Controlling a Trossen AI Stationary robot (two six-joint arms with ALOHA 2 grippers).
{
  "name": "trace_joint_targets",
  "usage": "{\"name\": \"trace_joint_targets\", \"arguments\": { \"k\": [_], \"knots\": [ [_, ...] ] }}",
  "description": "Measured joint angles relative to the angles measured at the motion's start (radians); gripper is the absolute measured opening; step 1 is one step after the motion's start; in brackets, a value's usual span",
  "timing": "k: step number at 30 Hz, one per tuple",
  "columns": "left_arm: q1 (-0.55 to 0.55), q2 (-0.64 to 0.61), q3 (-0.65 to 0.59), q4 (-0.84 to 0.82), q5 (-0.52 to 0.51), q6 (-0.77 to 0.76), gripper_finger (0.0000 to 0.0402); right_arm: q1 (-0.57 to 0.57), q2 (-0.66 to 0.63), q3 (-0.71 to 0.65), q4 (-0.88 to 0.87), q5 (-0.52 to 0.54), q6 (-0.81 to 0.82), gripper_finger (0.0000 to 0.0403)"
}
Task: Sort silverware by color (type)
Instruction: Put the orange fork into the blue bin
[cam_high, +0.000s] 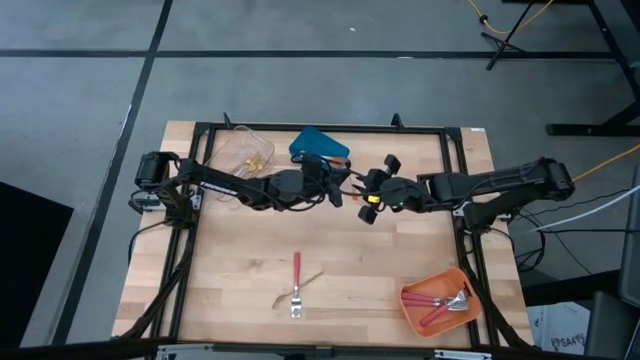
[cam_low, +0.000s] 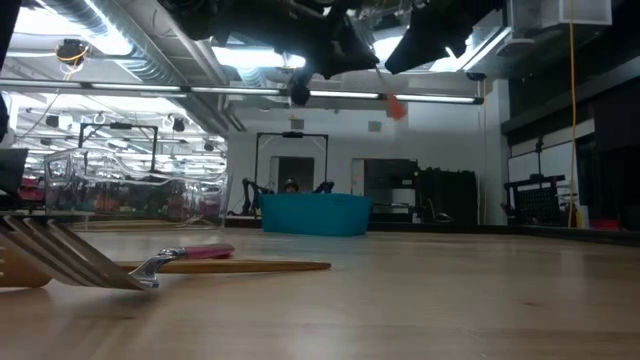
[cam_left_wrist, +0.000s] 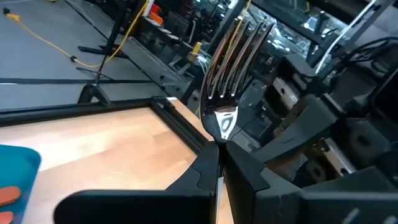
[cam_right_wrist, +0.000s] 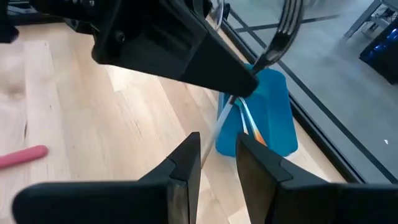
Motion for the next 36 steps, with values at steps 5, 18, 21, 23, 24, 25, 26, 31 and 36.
{"name": "trace_joint_targets", "arguments": {
  "k": [5, 18, 21, 23, 24, 25, 26, 31, 36],
  "knots": [
    [-0.001, 0.0, 0.0, 0.022, 0.016, 0.001, 0.0009, 0.0, 0.013, 0.0, 0.025, -0.006, -0.003, 0.0089],
    [-0.024, 0.0, 0.0, 0.045, 0.016, 0.015, 0.0009, 0.0, 0.069, 0.001, 0.068, 0.037, -0.035, 0.0084],
    [-0.024, 0.0, 0.0, 0.044, 0.014, 0.024, 0.0009, 0.0, 0.071, 0.0, 0.065, 0.037, -0.035, 0.006],
    [-0.024, 0.0, 0.0, 0.044, 0.013, 0.026, 0.0009, 0.0, 0.071, 0.0, 0.068, 0.037, -0.039, 0.0037],
    [-0.024, 0.0, 0.0, 0.041, 0.011, 0.027, 0.0009, 0.0, 0.072, 0.0, 0.063, 0.038, -0.048, 0.0025],
    [-0.024, 0.0, 0.0, 0.038, 0.009, 0.029, 0.0009, 0.0, 0.072, 0.0, 0.058, 0.041, -0.059, 0.0014],
    [-0.024, 0.0, 0.0, 0.038, 0.005, 0.031, 0.0009, 0.0, 0.072, 0.0, 0.058, 0.042, -0.069, 0.0008],
    [-0.024, 0.0, 0.0, 0.039, 0.008, 0.049, 0.0009, -0.001, 0.072, 0.0, 0.059, 0.044, -0.083, 0.0009],
    [-0.024, 0.0, 0.0, 0.039, 0.009, 0.047, 0.0009, -0.001, 0.072, 0.0, 0.06, 0.039, -0.084, 0.0004]
  ]
}}
